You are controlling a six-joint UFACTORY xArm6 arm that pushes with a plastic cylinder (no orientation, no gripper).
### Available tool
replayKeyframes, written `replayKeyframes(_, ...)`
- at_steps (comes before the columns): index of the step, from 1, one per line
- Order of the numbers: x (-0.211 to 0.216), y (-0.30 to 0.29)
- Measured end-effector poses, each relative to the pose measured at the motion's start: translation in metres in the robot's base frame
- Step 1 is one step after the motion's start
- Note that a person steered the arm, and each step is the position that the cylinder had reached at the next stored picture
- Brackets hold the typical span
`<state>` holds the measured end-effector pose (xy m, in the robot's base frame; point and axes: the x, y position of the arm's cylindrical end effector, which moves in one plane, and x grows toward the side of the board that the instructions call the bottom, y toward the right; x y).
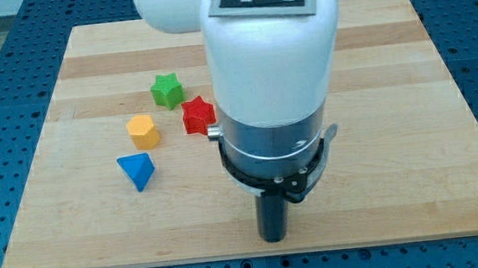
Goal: Move the blue triangle left to the green circle
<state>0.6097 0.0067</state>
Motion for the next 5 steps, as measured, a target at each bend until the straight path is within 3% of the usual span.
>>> replayKeyframes(1,0.008,-0.046)
replayKeyframes(2,-0.017,-0.128)
replayKeyframes(4,-0.103,-0.244)
replayKeyframes(5,-0.111,-0.200)
